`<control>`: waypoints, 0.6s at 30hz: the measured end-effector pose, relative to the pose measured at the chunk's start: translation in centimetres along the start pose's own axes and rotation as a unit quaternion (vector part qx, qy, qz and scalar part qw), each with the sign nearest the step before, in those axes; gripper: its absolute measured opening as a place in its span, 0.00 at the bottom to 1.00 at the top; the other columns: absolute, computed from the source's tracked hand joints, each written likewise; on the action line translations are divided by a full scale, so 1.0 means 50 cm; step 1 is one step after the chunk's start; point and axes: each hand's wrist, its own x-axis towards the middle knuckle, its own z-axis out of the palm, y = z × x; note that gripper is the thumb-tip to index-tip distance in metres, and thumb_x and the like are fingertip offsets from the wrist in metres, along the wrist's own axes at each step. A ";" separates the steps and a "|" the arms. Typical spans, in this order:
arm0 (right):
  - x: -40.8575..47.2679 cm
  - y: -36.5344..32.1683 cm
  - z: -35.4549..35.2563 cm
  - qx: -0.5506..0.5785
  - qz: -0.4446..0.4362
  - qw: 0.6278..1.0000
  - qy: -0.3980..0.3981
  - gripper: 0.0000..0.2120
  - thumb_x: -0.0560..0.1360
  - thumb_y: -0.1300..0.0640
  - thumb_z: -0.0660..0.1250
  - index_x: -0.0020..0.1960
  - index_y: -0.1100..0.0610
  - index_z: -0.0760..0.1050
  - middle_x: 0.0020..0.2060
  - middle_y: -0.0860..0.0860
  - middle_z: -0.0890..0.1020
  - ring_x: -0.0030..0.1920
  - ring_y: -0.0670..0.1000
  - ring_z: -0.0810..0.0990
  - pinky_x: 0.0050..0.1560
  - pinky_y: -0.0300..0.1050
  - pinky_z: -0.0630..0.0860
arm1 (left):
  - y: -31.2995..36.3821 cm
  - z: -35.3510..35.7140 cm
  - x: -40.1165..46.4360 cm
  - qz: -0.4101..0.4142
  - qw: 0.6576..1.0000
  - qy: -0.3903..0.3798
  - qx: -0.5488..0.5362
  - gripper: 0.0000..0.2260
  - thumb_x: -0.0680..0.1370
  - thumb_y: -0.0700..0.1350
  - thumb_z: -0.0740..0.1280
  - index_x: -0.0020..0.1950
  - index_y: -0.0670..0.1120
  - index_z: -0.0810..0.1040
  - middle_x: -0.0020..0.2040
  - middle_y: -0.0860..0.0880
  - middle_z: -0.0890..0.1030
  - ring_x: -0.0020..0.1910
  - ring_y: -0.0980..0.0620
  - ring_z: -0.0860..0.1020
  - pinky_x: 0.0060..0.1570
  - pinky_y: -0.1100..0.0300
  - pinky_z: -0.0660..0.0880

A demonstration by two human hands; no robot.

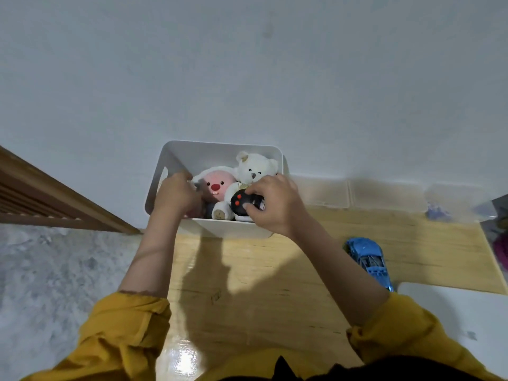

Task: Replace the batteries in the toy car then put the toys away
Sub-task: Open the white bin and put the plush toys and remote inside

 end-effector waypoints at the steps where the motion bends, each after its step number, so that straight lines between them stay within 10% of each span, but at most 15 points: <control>1: -0.004 0.003 0.000 0.016 -0.002 1.000 0.009 0.15 0.71 0.50 0.67 0.56 0.51 0.79 0.52 0.50 0.80 0.57 0.55 0.72 0.58 0.46 0.64 | -0.003 0.002 0.002 0.001 1.000 0.004 0.004 0.10 0.73 0.39 0.65 0.53 0.40 0.78 0.49 0.36 0.80 0.51 0.38 0.78 0.45 0.54 0.74; 18: -0.211 0.051 -0.042 0.176 -0.001 0.977 0.122 0.11 0.73 0.60 0.68 0.54 0.59 0.80 0.51 0.54 0.82 0.54 0.53 0.77 0.56 0.46 0.73 | 0.041 0.054 -0.225 0.148 0.963 0.181 -0.133 0.18 0.74 0.43 0.69 0.63 0.41 0.74 0.60 0.40 0.73 0.59 0.49 0.71 0.54 0.67 0.64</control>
